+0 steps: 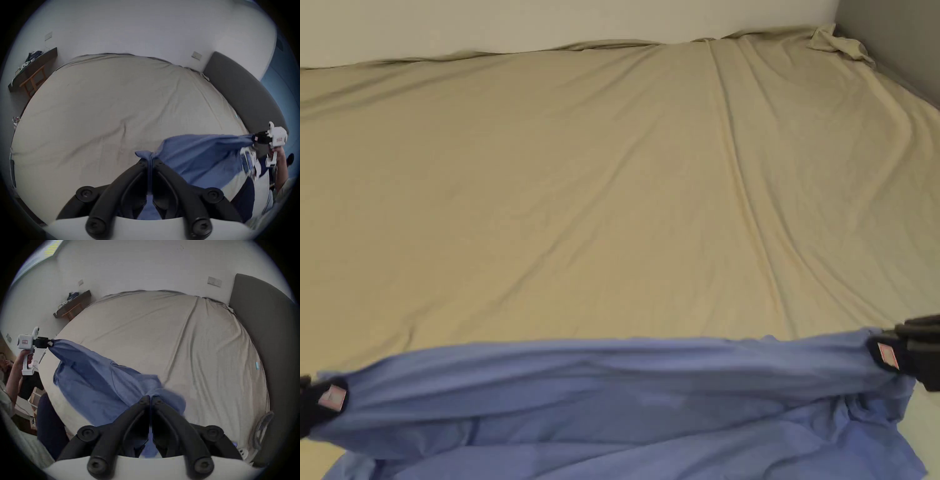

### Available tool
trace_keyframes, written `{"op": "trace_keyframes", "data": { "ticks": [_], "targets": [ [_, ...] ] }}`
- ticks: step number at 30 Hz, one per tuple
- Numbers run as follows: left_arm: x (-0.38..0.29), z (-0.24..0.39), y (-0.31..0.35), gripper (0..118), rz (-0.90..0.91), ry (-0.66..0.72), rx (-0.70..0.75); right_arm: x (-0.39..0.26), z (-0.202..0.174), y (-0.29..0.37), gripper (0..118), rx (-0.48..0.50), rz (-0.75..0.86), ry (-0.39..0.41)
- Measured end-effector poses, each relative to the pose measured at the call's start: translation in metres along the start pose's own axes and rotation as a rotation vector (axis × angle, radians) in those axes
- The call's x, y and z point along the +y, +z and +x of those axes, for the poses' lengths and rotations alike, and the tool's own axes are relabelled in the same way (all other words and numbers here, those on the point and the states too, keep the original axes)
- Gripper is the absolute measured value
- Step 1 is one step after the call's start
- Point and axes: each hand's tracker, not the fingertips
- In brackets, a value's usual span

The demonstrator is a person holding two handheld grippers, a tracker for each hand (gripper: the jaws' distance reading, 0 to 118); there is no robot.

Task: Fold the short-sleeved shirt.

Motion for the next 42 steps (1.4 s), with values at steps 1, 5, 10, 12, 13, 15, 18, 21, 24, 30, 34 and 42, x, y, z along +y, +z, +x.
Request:
{"op": "trace_keyframes", "data": {
  "ticks": [1,5,10,12,13,15,18,21,24,30,34,42],
  "targets": [
    [-0.011,0.0,0.003,2,-0.014,0.003,0.003,-0.009,-0.002,0.0,4,0.002,-0.016,-0.007],
    [-0.057,-0.008,0.003,2,-0.072,0.074,-0.04,-0.048,-0.012,-0.01,4,0.008,-0.107,-0.027],
    [-0.095,-0.016,-0.026,2,-0.178,0.086,0.023,-0.081,-0.027,-0.04,4,0.022,-0.234,-0.014],
    [-0.103,-0.017,-0.038,2,-0.208,0.083,0.028,-0.09,-0.026,-0.054,4,-0.005,-0.274,-0.006],
    [-0.107,-0.019,-0.042,2,-0.22,0.088,0.035,-0.092,-0.024,-0.059,4,-0.003,-0.28,-0.009],
    [-0.111,-0.02,-0.05,2,-0.236,0.072,0.056,-0.096,-0.02,-0.071,4,-0.017,-0.309,-0.016],
    [-0.115,-0.027,-0.059,2,-0.245,0.101,0.082,-0.108,-0.008,-0.088,4,-0.024,-0.344,-0.039],
    [-0.115,-0.028,-0.064,2,-0.238,0.122,0.081,-0.112,-0.007,-0.097,4,-0.02,-0.345,-0.05],
    [-0.114,-0.022,-0.063,11,-0.226,0.093,0.103,-0.11,-0.007,-0.094,5,-0.02,-0.346,-0.067],
    [-0.092,-0.01,-0.008,118,0.103,0.117,0.026,-0.102,-0.019,-0.047,116,0.149,-0.28,-0.013],
    [-0.087,0.028,0.016,118,0.128,0.181,0.015,-0.075,-0.049,0.002,117,0.129,-0.034,-0.029],
    [-0.099,0.041,-0.027,0,0.052,0.099,-0.007,-0.035,-0.085,-0.002,2,0.137,0.164,-0.089]
  ]
}}
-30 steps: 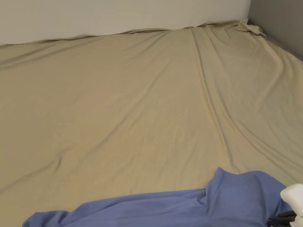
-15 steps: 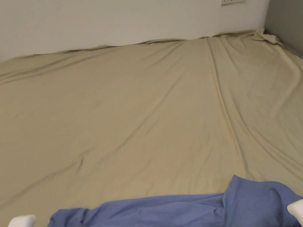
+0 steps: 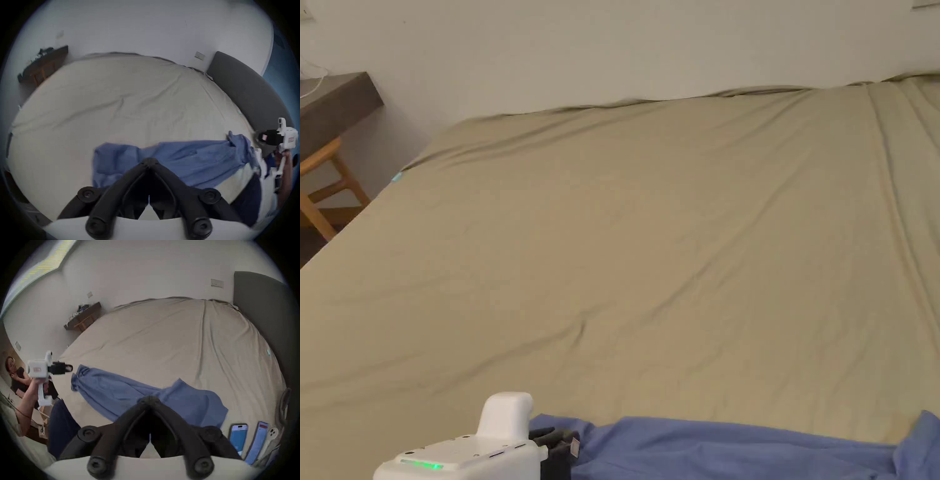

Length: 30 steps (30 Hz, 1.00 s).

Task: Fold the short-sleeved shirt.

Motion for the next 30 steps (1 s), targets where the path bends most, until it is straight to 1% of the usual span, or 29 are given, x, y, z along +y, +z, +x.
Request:
{"op": "trace_keyframes", "data": {
  "ticks": [1,2,3,4,6,8,9,10,11,12,13,14,15,17,20,22,23,24,25,26,27,29,30],
  "targets": [
    [0.0,-0.006,-0.001,0,-0.02,0.034,-0.047,0.0,-0.001,-0.002,2,0.064,-0.01,-0.018],
    [-0.001,-0.015,0.0,0,-0.017,0.064,-0.074,-0.005,0.0,-0.007,2,0.106,-0.005,-0.039],
    [0.005,-0.027,0.005,0,-0.018,0.079,-0.102,-0.007,-0.001,-0.008,2,0.11,0.006,-0.047],
    [0.009,-0.041,0.007,0,-0.027,0.098,-0.127,-0.008,-0.002,-0.008,2,0.102,0.004,-0.037],
    [0.013,-0.076,0.009,0,-0.026,0.176,-0.21,-0.014,0.001,-0.01,2,0.12,0.007,-0.027],
    [0.017,-0.114,0.007,0,-0.062,0.281,-0.357,-0.017,0.005,-0.01,2,0.126,0.009,-0.027],
    [0.015,-0.13,0.003,6,-0.096,0.307,-0.456,-0.018,0.008,-0.011,2,0.132,0.007,-0.034],
    [0.015,-0.14,0.001,49,-0.151,0.288,-0.511,-0.017,0.005,-0.013,2,0.126,-0.005,-0.032],
    [0.015,-0.143,-0.002,118,-0.198,0.258,-0.491,-0.018,0.002,-0.015,2,0.136,-0.011,-0.035],
    [0.013,-0.142,-0.009,118,-0.243,0.206,-0.451,-0.02,0.002,-0.014,2,0.156,-0.019,-0.028],
    [0.001,-0.145,-0.004,118,-0.256,0.201,-0.469,-0.021,0.0,-0.013,2,0.175,-0.021,-0.015],
    [0.006,-0.147,-0.011,118,-0.2,0.14,-0.371,-0.022,-0.003,-0.011,2,0.203,-0.018,0.004],
    [0.009,-0.15,-0.017,118,-0.197,0.126,-0.332,-0.022,-0.005,-0.01,2,0.222,-0.011,0.012],
    [0.005,-0.151,-0.035,118,-0.222,0.14,-0.329,-0.022,-0.008,-0.009,2,0.247,-0.005,0.016],
    [0.005,-0.151,-0.069,118,-0.283,0.169,-0.303,-0.015,-0.017,-0.008,2,0.258,0.01,0.02],
    [0.007,-0.14,-0.064,117,-0.185,0.128,-0.275,-0.012,-0.018,-0.007,2,0.263,0.017,0.014],
    [0.007,-0.134,-0.061,97,-0.164,0.126,-0.32,-0.011,-0.017,-0.007,2,0.264,0.02,0.01],
    [0.006,-0.129,-0.06,86,-0.174,0.144,-0.358,-0.011,-0.017,-0.007,2,0.268,0.023,0.005],
    [0.005,-0.127,-0.057,74,-0.158,0.14,-0.35,-0.011,-0.016,-0.008,2,0.27,0.026,-0.003],
    [0.005,-0.123,-0.058,57,-0.135,0.147,-0.349,-0.01,-0.013,-0.009,2,0.277,0.03,-0.017],
    [0.001,-0.123,-0.059,6,-0.132,0.165,-0.343,-0.01,-0.012,-0.01,2,0.28,0.032,-0.031],
    [-0.007,-0.124,-0.064,7,-0.143,0.301,-0.422,-0.009,-0.011,-0.013,2,0.285,0.034,-0.053],
    [-0.01,-0.124,-0.064,7,-0.13,0.33,-0.433,-0.009,-0.009,-0.013,2,0.286,0.037,-0.06]
  ]
}}
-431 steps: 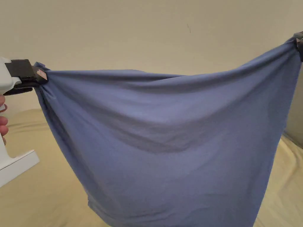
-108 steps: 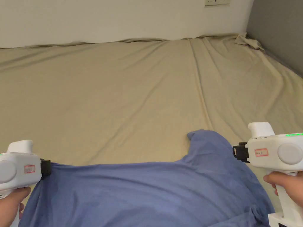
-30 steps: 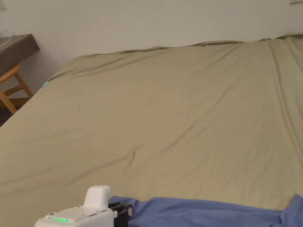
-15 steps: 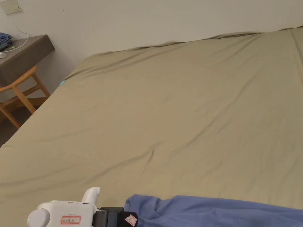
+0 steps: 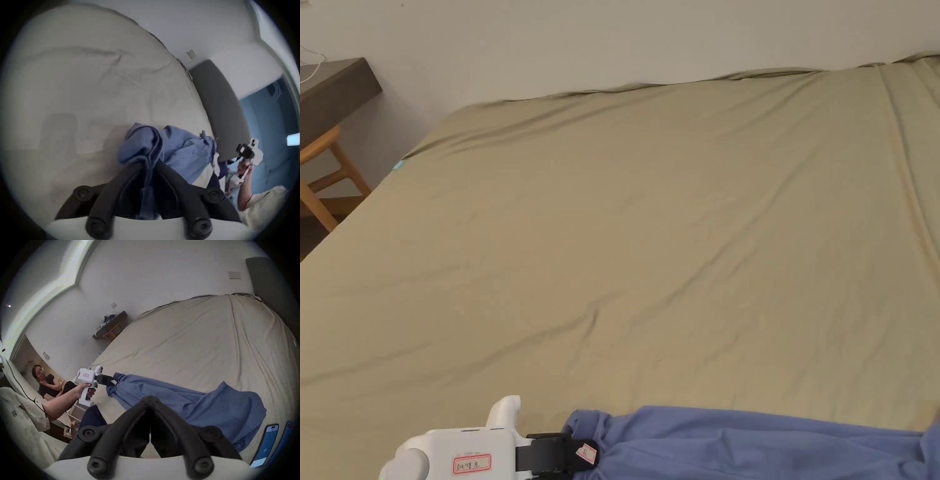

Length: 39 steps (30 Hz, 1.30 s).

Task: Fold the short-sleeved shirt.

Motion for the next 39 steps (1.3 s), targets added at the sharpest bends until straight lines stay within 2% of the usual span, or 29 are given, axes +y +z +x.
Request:
{"op": "trace_keyframes", "data": {
  "ticks": [2,6,8,11,18,21,25,28,30,33,36,37,39],
  "targets": [
    [-0.002,-0.002,0.009,7,0.056,0.009,0.052,0.001,0.0,0.001,2,-0.009,0.008,-0.008],
    [0.002,0.002,0.058,7,0.224,0.106,0.042,0.005,0.001,0.012,2,-0.017,0.03,-0.018],
    [0.008,0.009,0.082,7,0.269,0.082,0.052,0.008,0.002,0.016,2,-0.031,0.038,-0.02],
    [0.016,0.029,0.113,7,0.298,-0.002,0.194,0.009,0.003,0.017,2,-0.059,0.051,-0.027],
    [0.026,0.026,0.146,7,0.242,0.088,0.424,0.011,0.003,0.019,2,-0.076,0.065,-0.037],
    [0.019,0.056,0.139,7,0.248,0.086,0.374,0.01,0.003,0.018,2,-0.097,0.053,-0.032],
    [0.005,0.118,0.102,7,0.243,0.068,0.278,0.009,0.005,0.016,2,-0.09,0.051,-0.054],
    [-0.014,0.166,0.049,7,0.188,0.001,0.182,0.009,0.004,0.015,2,-0.086,0.053,-0.06],
    [-0.025,0.175,0.006,7,0.116,-0.016,0.164,0.01,0.003,0.013,2,-0.085,0.049,-0.056],
    [-0.047,0.184,-0.061,7,0.008,-0.055,0.216,0.013,0.002,0.011,2,-0.098,0.036,-0.051],
    [-0.06,0.167,-0.112,7,-0.036,-0.114,0.308,0.013,0.001,0.013,2,-0.097,0.032,-0.042],
    [-0.064,0.161,-0.12,14,-0.053,-0.146,0.319,0.013,0.0,0.014,2,-0.097,0.031,-0.039],
    [-0.064,0.152,-0.106,71,0.016,-0.092,0.191,0.013,0.0,0.015,2,-0.107,0.025,-0.031]
  ]
}}
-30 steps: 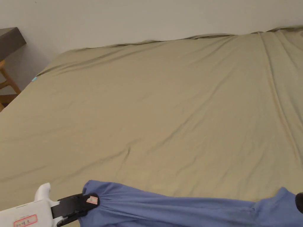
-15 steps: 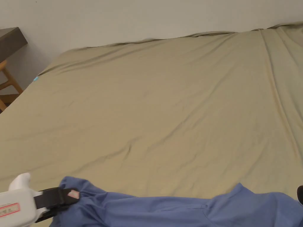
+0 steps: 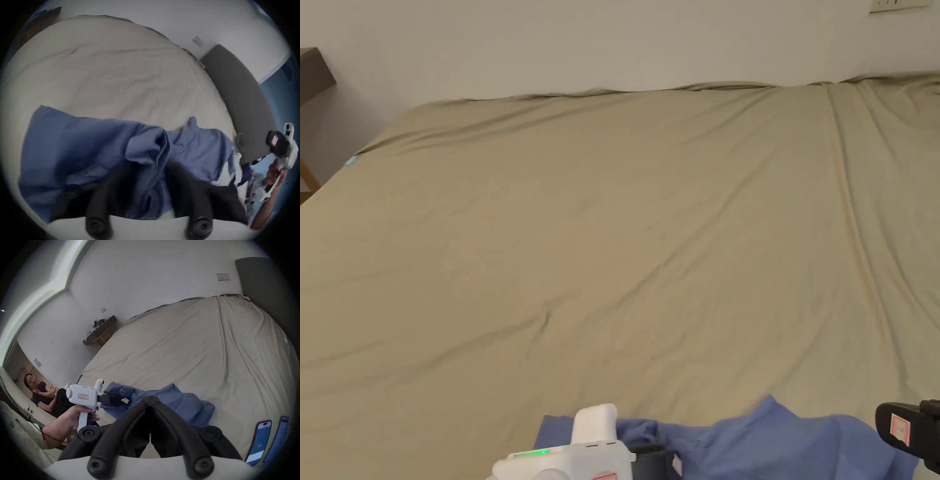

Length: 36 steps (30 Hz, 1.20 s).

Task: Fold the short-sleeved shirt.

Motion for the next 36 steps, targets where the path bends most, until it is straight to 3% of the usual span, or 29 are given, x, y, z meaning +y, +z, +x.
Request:
{"op": "trace_keyframes", "data": {
  "ticks": [2,5,7,8,9,10,11,12,14,15,25,27,31,36],
  "targets": [
    [0.004,0.002,0.031,118,0.074,0.103,-0.166,-0.001,0.001,0.002,2,-0.013,-0.003,0.01],
    [0.013,0.001,0.083,118,0.18,0.014,-0.17,-0.002,0.005,0.003,2,-0.006,0.003,-0.004],
    [0.02,-0.001,0.103,118,0.195,-0.06,0.009,-0.002,0.007,0.001,2,0.01,0.013,-0.034],
    [0.02,-0.006,0.102,100,0.187,-0.099,0.147,-0.002,0.008,0.0,2,0.017,0.018,-0.046],
    [0.021,-0.011,0.095,36,0.145,-0.126,0.289,-0.002,0.008,0.0,2,0.022,0.02,-0.053],
    [0.019,-0.012,0.082,0,0.098,-0.174,0.408,-0.002,0.007,-0.001,2,0.026,0.023,-0.059],
    [0.013,-0.014,0.064,0,0.074,-0.257,0.516,-0.002,0.006,-0.002,2,0.03,0.024,-0.06],
    [0.004,-0.009,0.063,0,0.072,-0.268,0.516,-0.003,0.003,-0.002,2,0.033,0.023,-0.058],
    [-0.008,-0.011,0.036,0,-0.004,-0.206,0.316,-0.004,0.0,-0.002,2,0.039,0.019,-0.046],
    [-0.016,-0.003,0.023,0,-0.003,-0.2,0.35,-0.004,-0.002,-0.002,2,0.041,0.015,-0.04],
    [-0.066,0.089,-0.022,0,0.029,-0.568,0.384,-0.002,-0.007,0.0,2,0.036,-0.001,-0.018],
    [-0.066,0.101,-0.025,0,0.027,-0.548,0.348,-0.001,-0.009,0.0,2,0.04,-0.003,-0.015],
    [-0.055,0.112,-0.017,0,-0.088,-0.337,-0.057,0.0,-0.011,-0.001,2,0.053,-0.007,-0.002],
    [-0.019,0.067,0.042,0,0.041,-0.186,-0.185,0.006,-0.012,0.009,2,0.081,0.021,0.008]
  ]
}}
